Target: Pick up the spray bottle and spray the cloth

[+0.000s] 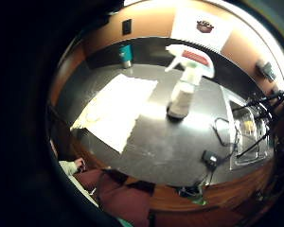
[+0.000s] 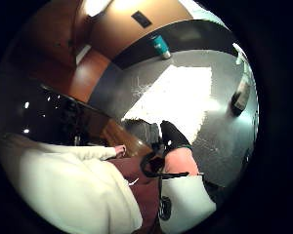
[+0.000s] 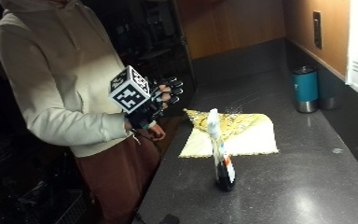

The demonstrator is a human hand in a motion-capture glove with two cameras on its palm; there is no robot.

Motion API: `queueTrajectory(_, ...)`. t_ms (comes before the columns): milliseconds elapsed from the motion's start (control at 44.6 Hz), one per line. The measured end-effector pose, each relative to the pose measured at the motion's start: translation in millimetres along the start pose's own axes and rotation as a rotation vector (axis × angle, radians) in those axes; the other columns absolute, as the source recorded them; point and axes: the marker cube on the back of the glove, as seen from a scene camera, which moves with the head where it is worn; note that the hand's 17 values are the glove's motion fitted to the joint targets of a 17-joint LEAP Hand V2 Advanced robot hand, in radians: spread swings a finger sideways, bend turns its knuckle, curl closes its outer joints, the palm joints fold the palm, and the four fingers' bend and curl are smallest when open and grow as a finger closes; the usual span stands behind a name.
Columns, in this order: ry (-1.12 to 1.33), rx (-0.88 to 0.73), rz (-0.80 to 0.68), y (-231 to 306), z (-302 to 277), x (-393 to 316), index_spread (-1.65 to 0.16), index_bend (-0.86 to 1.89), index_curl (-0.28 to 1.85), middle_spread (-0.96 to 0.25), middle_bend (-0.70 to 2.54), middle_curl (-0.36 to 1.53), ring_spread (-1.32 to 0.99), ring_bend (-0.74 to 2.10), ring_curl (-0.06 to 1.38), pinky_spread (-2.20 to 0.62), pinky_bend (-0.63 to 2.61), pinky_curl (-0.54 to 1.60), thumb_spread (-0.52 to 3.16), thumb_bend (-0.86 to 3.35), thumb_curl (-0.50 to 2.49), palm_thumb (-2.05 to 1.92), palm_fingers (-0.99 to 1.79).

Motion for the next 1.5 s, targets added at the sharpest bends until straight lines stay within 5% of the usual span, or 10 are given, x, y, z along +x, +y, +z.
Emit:
queueTrajectory(269, -0.106, 0.124, 0.112, -1.5, -28.6, 83.2, -0.38, 0.10, 0.22, -0.03, 0.21, 0.29, -0.03, 0.36, 0.24, 0.12, 0.42, 0.33, 0.94, -0.05, 0.36, 0.62, 0.16)
queueTrajectory(762, -0.475, -0.005, 0.305, -36.3, 12.7, 200.0, -0.37, 0.11, 0.19, -0.04, 0.22, 0.32, -0.04, 0.40, 0.27, 0.10, 0.47, 0.35, 0.90, -0.03, 0.34, 0.55, 0.14)
queueTrajectory(1502, -0.788, -0.213, 0.298, -78.3, 102.4, 200.6, -0.39, 0.12, 0.19, -0.07, 0.20, 0.33, -0.03, 0.40, 0.29, 0.11, 0.50, 0.36, 0.85, -0.03, 0.33, 0.48, 0.10)
